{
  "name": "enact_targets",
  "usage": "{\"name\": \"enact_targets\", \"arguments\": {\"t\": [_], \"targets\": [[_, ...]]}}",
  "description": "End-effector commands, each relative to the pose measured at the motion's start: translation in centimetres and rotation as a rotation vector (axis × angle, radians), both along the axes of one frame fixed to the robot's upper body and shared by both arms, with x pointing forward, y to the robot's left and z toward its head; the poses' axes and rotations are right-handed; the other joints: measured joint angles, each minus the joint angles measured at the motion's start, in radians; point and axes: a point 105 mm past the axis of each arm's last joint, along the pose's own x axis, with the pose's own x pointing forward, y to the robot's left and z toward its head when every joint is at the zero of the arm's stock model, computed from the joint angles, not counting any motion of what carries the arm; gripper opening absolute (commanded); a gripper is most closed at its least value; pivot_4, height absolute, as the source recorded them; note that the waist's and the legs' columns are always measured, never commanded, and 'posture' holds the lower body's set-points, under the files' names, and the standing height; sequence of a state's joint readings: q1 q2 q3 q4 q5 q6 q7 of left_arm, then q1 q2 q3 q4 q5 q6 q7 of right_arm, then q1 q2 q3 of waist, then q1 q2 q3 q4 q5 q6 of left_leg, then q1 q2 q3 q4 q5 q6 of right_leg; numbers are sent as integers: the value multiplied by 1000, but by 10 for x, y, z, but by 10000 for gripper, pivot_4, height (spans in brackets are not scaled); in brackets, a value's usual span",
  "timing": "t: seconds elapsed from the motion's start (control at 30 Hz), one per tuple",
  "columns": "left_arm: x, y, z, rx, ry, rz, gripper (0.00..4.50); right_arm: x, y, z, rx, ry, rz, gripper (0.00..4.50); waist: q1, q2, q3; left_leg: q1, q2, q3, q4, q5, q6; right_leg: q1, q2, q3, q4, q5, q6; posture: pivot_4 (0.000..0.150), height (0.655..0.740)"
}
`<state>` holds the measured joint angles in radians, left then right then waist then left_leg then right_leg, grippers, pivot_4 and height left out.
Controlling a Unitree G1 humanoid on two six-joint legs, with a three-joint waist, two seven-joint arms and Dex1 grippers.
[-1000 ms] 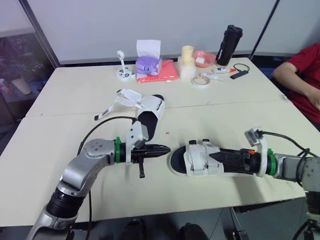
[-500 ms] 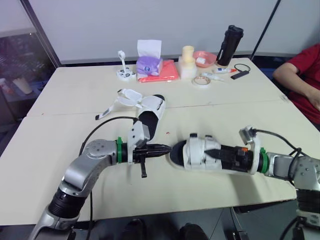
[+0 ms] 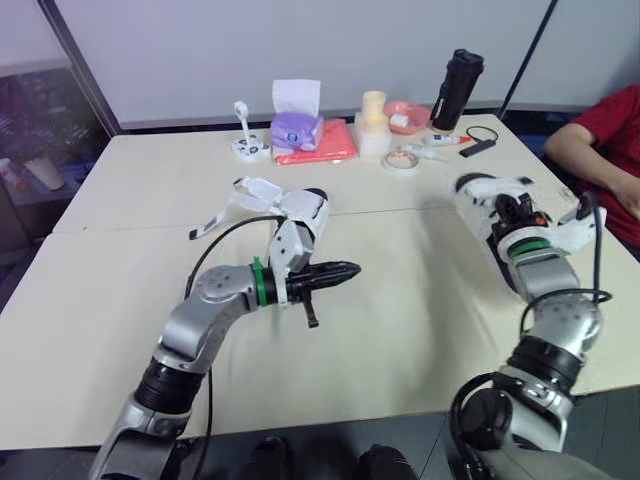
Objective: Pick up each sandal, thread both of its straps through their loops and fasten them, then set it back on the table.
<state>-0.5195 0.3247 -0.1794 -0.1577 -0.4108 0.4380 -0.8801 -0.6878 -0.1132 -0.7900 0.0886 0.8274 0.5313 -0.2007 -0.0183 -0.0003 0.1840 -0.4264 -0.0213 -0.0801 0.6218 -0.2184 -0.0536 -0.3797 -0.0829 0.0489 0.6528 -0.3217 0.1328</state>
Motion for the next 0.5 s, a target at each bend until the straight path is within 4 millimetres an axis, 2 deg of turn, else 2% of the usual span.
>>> {"name": "enact_targets", "arguments": {"t": [0.03,0.07,0.17,0.37,0.5], "targets": [[2,-1,11,-26,-55,22,0,3,-6,11,31,-45,-120,346,-2,0,0,0,0,0,0,0,0,-1,0,0,1,0,0,1500,7400],[3,-1,11,-29,-56,29,0,5,-5,6,39,-34,-126,346,-3,1,0,0,0,0,0,1,-1,-1,0,1,1,0,0,1500,7400],[5,1,12,-40,-51,55,0,10,-6,-10,28,19,-137,11969,-3,1,0,0,0,1,0,1,-1,-3,0,1,4,0,0,1500,7400],[8,6,11,-44,-47,91,0,7,-14,-24,-12,87,-158,43462,-2,1,0,0,0,3,0,1,-2,-6,1,3,10,0,0,1500,7400],[12,11,15,-35,-71,141,0,-15,-8,-27,-110,126,-110,44346,4,1,0,0,0,2,0,2,-2,-6,1,3,12,0,0,1500,7400]]}}
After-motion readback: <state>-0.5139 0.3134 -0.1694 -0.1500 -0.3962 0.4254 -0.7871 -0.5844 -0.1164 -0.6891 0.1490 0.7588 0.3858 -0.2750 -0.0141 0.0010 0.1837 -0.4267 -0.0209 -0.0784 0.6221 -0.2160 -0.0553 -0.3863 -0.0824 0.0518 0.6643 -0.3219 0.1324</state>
